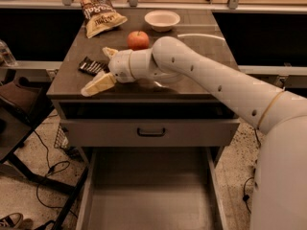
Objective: Place rxbar chocolate into middle drawer
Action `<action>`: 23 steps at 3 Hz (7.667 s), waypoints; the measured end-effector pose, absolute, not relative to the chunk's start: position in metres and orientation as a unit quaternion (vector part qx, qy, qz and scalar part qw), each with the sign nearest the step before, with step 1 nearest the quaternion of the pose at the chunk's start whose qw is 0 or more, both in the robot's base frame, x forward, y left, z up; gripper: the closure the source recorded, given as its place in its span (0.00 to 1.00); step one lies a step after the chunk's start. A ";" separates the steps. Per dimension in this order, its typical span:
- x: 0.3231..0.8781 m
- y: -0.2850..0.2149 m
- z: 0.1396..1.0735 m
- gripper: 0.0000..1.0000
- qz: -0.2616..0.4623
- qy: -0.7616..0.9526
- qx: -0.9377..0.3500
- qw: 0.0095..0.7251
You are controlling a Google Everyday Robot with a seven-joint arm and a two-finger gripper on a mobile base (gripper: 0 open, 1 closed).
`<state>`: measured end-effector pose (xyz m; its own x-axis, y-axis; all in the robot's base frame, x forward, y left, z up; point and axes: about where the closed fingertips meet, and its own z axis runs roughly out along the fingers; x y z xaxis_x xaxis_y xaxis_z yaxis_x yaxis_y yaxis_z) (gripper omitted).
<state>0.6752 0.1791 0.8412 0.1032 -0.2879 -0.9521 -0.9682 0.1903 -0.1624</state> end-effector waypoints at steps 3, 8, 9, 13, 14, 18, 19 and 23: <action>0.675 0.185 0.830 0.39 0.348 0.599 -0.539 0.480; 0.675 0.185 0.832 1.00 0.348 0.599 -0.539 0.480; 0.675 0.185 0.832 1.00 0.348 0.599 -0.539 0.480; 0.674 0.185 0.832 1.00 0.348 0.599 -0.539 0.480; 0.674 0.185 0.832 1.00 0.348 0.599 -0.539 0.480; 0.674 0.185 0.833 1.00 0.348 0.599 -0.539 0.480; 0.674 0.185 0.833 1.00 0.348 0.599 -0.539 0.480; 0.674 0.185 0.833 1.00 0.348 0.599 -0.539 0.480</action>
Offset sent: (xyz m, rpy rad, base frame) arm 0.0022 -0.0009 -0.0438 -0.0512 0.2246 -0.0263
